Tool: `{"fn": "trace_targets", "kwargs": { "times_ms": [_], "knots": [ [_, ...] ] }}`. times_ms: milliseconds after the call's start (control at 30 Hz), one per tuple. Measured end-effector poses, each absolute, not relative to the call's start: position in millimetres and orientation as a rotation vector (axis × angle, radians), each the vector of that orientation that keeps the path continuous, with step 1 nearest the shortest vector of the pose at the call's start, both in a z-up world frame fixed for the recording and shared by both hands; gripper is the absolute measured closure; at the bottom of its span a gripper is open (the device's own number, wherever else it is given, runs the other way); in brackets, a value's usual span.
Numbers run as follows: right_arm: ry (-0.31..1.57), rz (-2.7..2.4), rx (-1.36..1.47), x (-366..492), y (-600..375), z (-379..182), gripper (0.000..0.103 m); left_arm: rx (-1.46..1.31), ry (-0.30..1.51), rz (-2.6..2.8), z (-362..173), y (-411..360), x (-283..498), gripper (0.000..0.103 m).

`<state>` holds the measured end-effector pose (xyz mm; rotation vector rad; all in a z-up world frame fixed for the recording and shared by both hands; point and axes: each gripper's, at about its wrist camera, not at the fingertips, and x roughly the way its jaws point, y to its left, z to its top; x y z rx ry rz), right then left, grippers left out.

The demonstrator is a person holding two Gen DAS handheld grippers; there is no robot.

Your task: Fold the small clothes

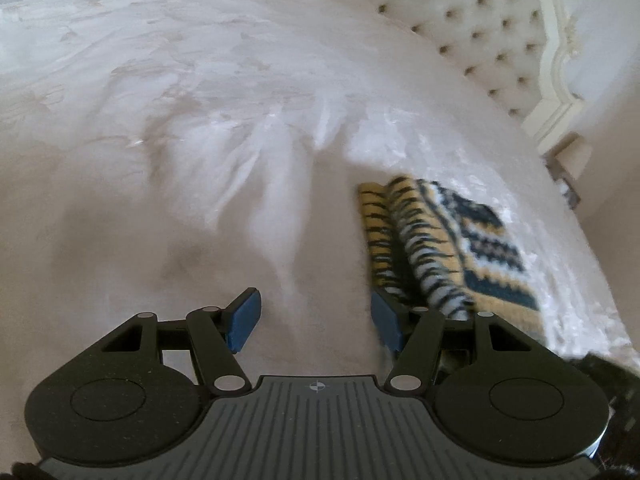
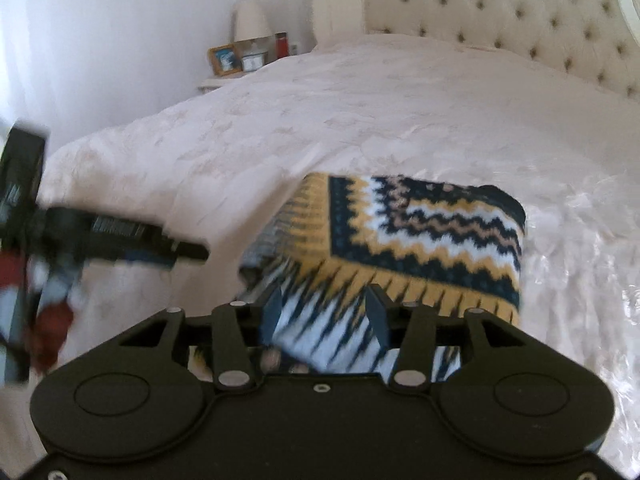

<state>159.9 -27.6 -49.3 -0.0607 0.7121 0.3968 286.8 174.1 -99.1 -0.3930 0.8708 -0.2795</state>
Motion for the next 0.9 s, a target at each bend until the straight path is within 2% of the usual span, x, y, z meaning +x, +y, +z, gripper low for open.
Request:
{"fn": "trace_targets", "kwargs": {
  "times_ms": [100,300,533,667,767,900],
  "knots": [
    [0.681,0.438,-0.170,141,-10,-57,0.042,-0.419,0.853,-0.331,-92,170,288,0.044],
    [0.613,0.459,-0.360,124,22,-71,0.041,-0.489,0.872,-0.423,-84,151,307,0.044],
    [0.582,0.479,-0.439,114,27,-75,0.041,-0.483,0.960,-0.498,-104,116,345,0.044],
    [0.555,0.478,-0.506,110,29,-79,0.042,-0.479,0.933,-0.510,-111,110,352,0.046],
    [0.563,0.469,-0.519,115,31,-80,0.043,-0.490,0.921,-0.522,-113,109,353,0.064],
    [0.566,0.473,-0.539,115,37,-84,0.044,-0.506,0.916,-0.526,-113,115,352,0.067]
  ]
}}
